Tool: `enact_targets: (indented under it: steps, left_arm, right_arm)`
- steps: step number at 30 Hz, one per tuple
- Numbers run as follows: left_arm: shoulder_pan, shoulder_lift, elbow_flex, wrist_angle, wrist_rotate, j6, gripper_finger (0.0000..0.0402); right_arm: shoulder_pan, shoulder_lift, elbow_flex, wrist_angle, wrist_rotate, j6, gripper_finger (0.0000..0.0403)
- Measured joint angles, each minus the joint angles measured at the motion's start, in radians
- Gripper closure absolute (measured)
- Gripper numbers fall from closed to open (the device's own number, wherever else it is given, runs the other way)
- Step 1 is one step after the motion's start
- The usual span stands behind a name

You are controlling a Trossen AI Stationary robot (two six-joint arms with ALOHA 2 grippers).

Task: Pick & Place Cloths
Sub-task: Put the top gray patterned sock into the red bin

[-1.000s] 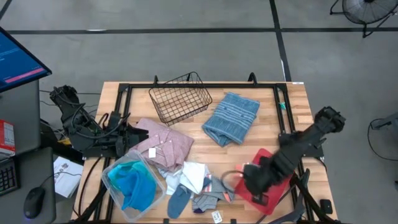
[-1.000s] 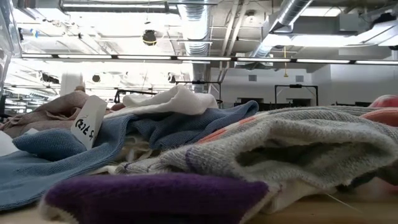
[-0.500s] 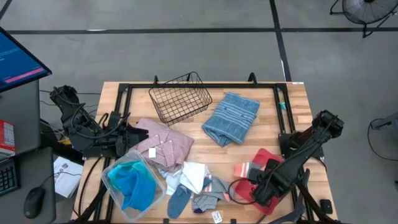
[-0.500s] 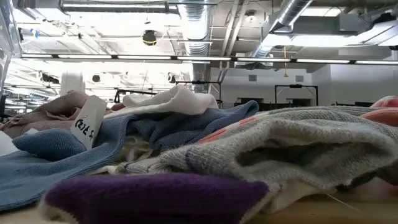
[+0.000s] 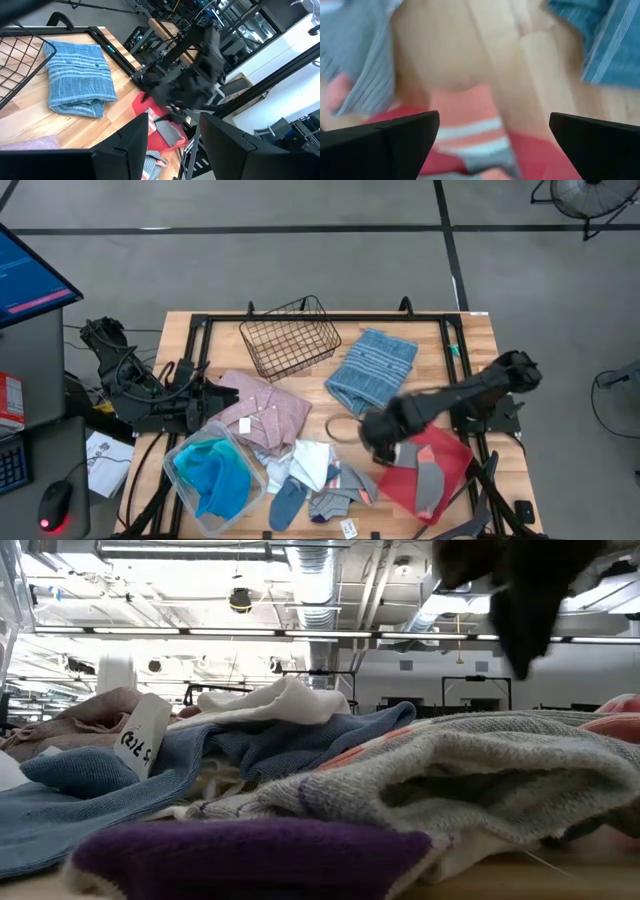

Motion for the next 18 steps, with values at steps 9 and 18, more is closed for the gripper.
enact_targets:
  steps: [9,18]
  left_arm:
    - [0.000,0.000,0.000,0.000,0.039,0.000,0.0238]
    - [0.000,0.000,0.000,0.000,0.045,0.000,0.0238]
  right_arm:
    - [-0.097,0.110,0.000,-0.002,-0.166,-0.190,0.0031]
    - [-0.100,0.200,-0.006,0.051,-0.286,-0.294,0.0031]
